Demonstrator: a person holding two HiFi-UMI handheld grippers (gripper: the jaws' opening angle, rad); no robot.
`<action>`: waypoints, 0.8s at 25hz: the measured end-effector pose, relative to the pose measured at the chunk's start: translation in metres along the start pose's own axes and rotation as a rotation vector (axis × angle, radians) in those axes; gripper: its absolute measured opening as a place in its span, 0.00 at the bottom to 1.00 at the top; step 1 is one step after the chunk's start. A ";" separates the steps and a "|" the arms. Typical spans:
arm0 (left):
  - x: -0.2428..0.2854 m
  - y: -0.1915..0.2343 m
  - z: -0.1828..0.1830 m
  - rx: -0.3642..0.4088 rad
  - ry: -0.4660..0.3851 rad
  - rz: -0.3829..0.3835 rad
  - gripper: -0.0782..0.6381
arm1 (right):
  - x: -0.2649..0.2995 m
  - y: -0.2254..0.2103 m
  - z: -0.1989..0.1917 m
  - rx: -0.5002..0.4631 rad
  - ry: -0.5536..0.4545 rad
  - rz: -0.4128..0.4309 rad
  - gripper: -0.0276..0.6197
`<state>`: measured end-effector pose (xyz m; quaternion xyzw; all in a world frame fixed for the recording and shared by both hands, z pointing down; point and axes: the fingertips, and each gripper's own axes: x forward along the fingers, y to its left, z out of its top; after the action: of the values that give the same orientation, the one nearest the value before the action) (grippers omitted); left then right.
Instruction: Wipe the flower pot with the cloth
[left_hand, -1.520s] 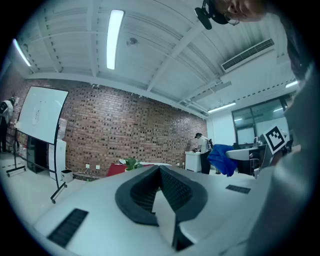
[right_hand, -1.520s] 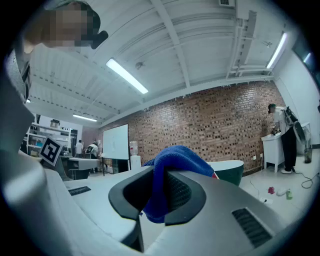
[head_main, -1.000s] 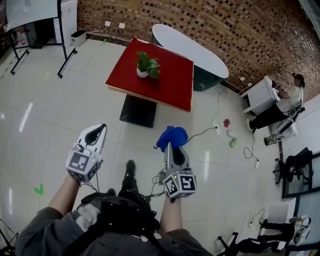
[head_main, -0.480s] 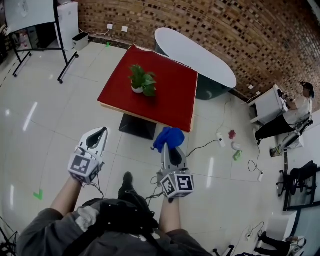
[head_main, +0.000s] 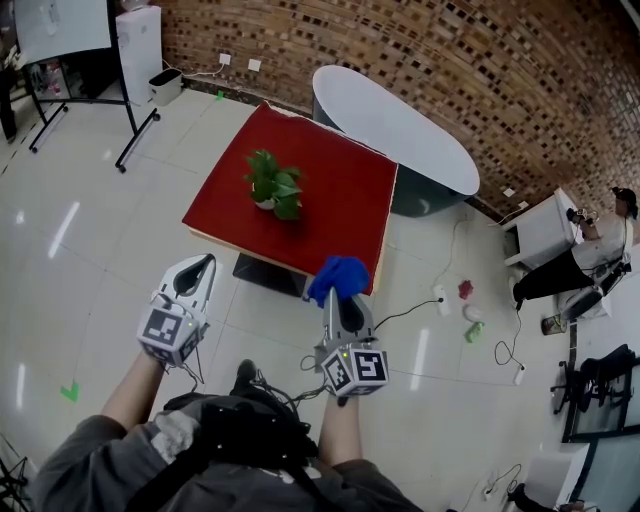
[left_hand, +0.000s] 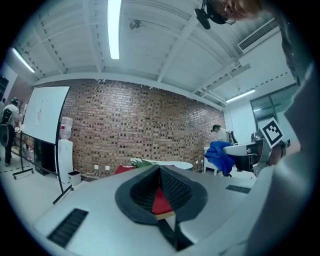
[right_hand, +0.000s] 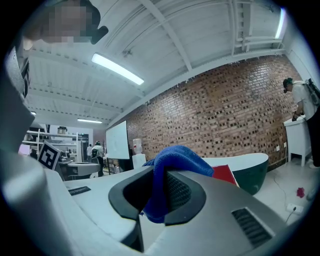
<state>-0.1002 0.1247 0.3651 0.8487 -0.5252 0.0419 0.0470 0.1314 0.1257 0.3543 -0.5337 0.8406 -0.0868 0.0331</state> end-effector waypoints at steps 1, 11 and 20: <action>0.008 -0.002 -0.001 0.004 0.002 0.001 0.12 | 0.004 -0.009 0.000 0.000 0.001 0.000 0.14; 0.068 -0.009 0.003 0.034 -0.007 0.063 0.12 | 0.039 -0.072 -0.001 0.022 0.003 0.040 0.14; 0.104 0.018 -0.011 0.015 -0.005 0.109 0.12 | 0.081 -0.094 -0.019 0.033 0.040 0.044 0.14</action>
<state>-0.0706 0.0262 0.3895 0.8192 -0.5704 0.0462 0.0368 0.1773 0.0153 0.3926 -0.5128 0.8509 -0.1108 0.0269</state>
